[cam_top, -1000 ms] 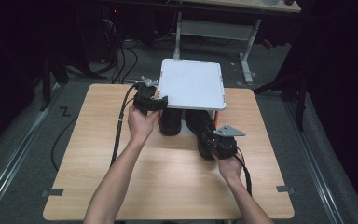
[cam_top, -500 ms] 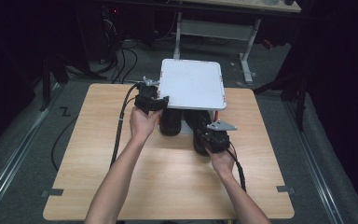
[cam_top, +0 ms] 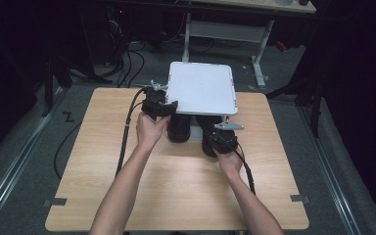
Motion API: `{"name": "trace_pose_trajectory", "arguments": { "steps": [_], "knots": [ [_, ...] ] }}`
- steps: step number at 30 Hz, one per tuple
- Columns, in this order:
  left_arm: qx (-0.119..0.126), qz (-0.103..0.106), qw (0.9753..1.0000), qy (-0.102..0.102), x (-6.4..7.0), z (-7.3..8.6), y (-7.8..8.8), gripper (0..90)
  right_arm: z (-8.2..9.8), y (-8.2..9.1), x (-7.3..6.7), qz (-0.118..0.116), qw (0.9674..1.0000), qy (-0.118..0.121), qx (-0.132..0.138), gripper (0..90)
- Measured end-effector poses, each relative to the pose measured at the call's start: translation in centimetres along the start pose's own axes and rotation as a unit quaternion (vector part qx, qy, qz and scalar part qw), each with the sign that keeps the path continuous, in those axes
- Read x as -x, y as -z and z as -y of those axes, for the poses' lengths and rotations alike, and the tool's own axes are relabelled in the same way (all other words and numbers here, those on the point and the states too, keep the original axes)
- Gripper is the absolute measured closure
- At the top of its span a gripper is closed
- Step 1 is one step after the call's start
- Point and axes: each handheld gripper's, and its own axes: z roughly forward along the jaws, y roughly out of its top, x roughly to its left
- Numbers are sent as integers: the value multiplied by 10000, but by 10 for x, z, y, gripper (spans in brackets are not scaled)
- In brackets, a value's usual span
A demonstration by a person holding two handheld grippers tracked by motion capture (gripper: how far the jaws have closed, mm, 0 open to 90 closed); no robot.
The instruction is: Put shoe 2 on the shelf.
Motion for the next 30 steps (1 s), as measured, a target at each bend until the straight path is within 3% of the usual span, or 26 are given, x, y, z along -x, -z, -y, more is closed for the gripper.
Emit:
{"name": "trace_pose_trajectory", "arguments": {
  "steps": [10,16,17,18,21,30],
  "knots": [
    [32,29,10000,-69,0,1,0,504,-13,-20,8,175,9998,-61,-59,804],
    [44,29,10000,-72,0,1,1,505,-14,-21,9,204,9998,-32,-63,761],
    [43,33,10000,-67,0,1,0,504,-14,-19,10,95,9999,-102,-37,660],
    [36,37,10000,-64,0,1,0,504,-14,-19,10,95,9999,-102,-37,660],
    [34,41,10000,-55,0,1,1,504,-15,-10,15,-79,9998,-171,-15,535],
    [125,44,9999,-63,0,2,0,504,-7,18,24,-190,9998,-94,63,468]
  ]
}}
